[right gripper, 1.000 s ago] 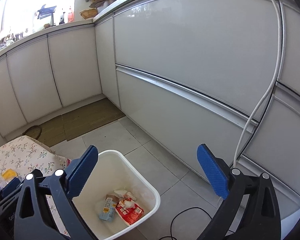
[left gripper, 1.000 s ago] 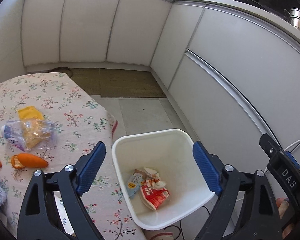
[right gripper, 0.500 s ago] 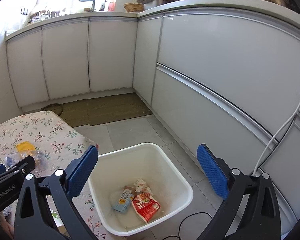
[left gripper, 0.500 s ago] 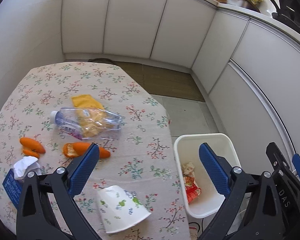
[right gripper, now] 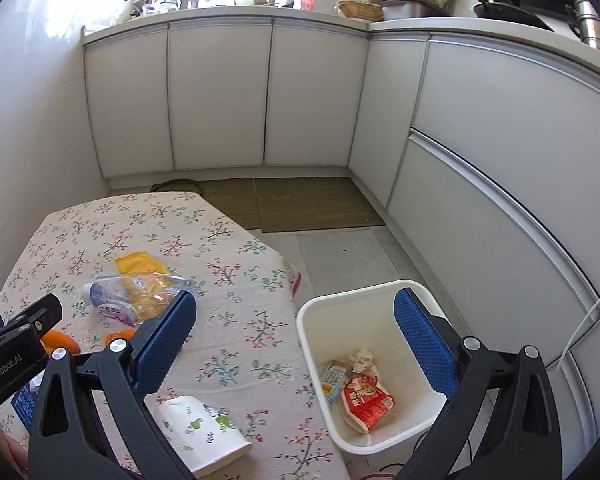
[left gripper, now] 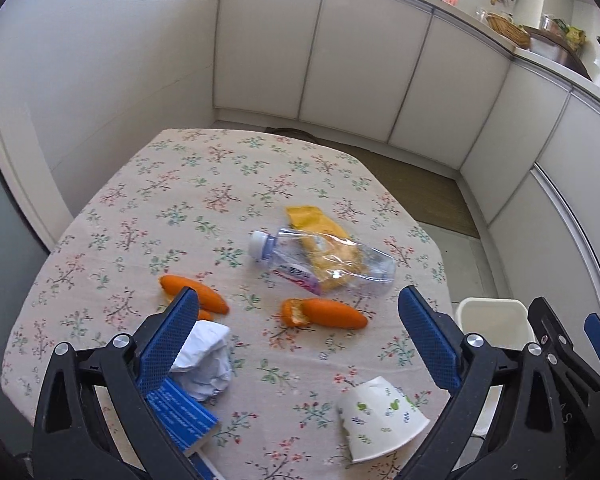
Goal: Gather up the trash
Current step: 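Move both grippers back over the table toward the remaining trash, then close the right gripper on the crumpled white tissue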
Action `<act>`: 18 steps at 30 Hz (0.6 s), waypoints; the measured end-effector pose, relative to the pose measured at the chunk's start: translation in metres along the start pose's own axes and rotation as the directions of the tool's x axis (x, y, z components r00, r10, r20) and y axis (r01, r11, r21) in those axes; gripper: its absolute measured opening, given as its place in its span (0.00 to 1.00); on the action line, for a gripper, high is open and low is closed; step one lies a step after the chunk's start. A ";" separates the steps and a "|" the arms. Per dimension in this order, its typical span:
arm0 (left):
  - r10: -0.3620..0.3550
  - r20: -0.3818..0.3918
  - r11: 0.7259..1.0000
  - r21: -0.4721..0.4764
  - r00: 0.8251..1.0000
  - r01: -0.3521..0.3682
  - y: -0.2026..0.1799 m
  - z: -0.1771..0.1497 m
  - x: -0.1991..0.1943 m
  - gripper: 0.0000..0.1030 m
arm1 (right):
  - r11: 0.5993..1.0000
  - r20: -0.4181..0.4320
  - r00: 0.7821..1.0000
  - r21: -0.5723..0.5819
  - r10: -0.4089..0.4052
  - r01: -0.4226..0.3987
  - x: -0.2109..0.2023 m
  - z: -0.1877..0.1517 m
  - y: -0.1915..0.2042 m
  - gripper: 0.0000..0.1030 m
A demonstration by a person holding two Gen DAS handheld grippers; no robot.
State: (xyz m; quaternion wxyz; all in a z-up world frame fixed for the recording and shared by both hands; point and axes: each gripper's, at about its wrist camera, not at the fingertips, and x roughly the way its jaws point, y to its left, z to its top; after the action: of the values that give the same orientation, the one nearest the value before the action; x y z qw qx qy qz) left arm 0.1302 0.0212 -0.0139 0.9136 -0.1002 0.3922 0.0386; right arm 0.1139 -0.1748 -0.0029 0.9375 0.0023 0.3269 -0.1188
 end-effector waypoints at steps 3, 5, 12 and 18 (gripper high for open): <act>0.034 -0.003 0.999 -0.038 0.999 -0.034 0.024 0.005 -0.004 0.93 | 0.998 -0.025 0.998 -0.028 0.055 -0.056 0.001 -0.003 0.026 0.94; 0.065 -0.005 0.996 -0.059 0.998 -0.065 0.043 0.007 -0.007 0.93 | 0.994 -0.048 0.994 -0.047 0.096 -0.098 0.000 -0.006 0.043 0.94; 0.103 -0.005 0.980 -0.170 0.995 -0.103 0.099 0.020 -0.021 0.93 | 0.948 -0.231 0.931 -0.084 0.282 -0.308 0.017 -0.024 0.114 0.94; 0.101 0.005 0.956 -0.279 0.995 -0.095 0.145 0.032 -0.036 0.93 | 0.882 -0.477 0.782 -0.029 0.402 -0.471 0.047 -0.053 0.166 0.94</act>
State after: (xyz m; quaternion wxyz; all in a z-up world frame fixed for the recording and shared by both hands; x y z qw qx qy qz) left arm 0.1065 0.1699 0.0121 0.8911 -0.2078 0.3785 0.1395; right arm 0.1543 -0.0193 -0.0862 0.8329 0.0372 0.5366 0.1299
